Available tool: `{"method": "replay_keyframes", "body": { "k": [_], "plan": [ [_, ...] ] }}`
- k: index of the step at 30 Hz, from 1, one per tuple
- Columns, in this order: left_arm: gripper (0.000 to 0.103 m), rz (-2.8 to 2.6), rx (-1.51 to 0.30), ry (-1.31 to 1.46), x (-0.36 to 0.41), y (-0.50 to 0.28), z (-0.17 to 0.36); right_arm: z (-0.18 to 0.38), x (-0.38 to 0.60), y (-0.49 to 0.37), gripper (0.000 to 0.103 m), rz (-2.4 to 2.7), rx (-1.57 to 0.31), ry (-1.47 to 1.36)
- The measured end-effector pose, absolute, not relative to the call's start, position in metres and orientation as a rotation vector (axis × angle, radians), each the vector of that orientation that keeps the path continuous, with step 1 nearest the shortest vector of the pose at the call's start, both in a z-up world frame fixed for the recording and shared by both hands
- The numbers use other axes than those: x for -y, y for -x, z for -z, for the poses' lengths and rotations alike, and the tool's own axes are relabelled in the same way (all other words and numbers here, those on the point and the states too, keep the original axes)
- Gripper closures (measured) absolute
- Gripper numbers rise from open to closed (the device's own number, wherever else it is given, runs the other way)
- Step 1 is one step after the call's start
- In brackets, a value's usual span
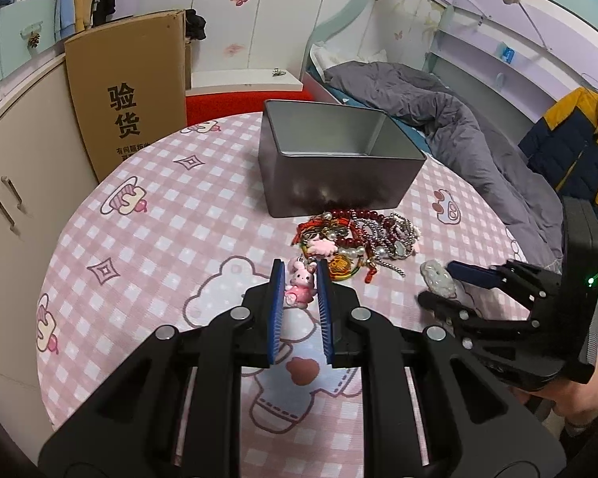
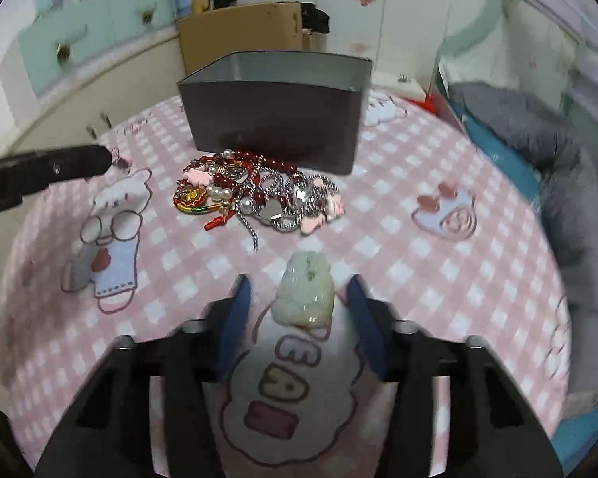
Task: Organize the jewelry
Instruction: 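Grasp the jade pendant with the right tool while the left tool holds the bunny charm, then lower the bunny charm and jade pendant into the gray box with both tools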
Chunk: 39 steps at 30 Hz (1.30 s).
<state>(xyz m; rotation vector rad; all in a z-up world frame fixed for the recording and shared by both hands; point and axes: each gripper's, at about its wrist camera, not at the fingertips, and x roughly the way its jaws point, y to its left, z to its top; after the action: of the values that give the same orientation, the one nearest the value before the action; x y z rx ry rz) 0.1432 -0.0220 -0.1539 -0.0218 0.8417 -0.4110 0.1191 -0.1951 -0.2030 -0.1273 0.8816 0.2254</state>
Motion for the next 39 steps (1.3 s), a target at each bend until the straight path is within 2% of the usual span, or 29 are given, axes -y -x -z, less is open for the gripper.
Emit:
{"method": "replay_keyframes", "body": {
  "k": [8,15,24,36,37,38,39],
  "plan": [
    [0.087,0.411,-0.821,0.030,0.022,-0.141,0.145,0.184,0.207,-0.112,0.077,-0.316,-0.872,-0.002],
    [0.087,0.429,-0.762,0.037,0.023,-0.148,0.117,0.127,0.211,-0.129,0.077,-0.377,-0.756,-0.070],
    [0.087,0.450,-0.648,0.018,0.038,-0.198,0.061,0.056,0.223,-0.198,0.077,-0.409,-0.606,-0.096],
    [0.086,0.466,-0.757,0.023,0.062,-0.267,0.081,0.081,0.229,-0.257,0.075,-0.413,-0.736,-0.193],
    [0.080,0.444,-0.775,0.011,0.063,-0.270,0.085,0.086,0.232,-0.260,0.071,-0.397,-0.745,-0.209],
    [0.062,0.419,-0.790,0.005,0.062,-0.272,0.088,0.087,0.233,-0.261,0.066,-0.390,-0.750,-0.223],
    [0.044,0.399,-0.794,0.011,0.059,-0.273,0.089,0.090,0.237,-0.261,0.047,-0.374,-0.755,-0.242]
  ]
}}
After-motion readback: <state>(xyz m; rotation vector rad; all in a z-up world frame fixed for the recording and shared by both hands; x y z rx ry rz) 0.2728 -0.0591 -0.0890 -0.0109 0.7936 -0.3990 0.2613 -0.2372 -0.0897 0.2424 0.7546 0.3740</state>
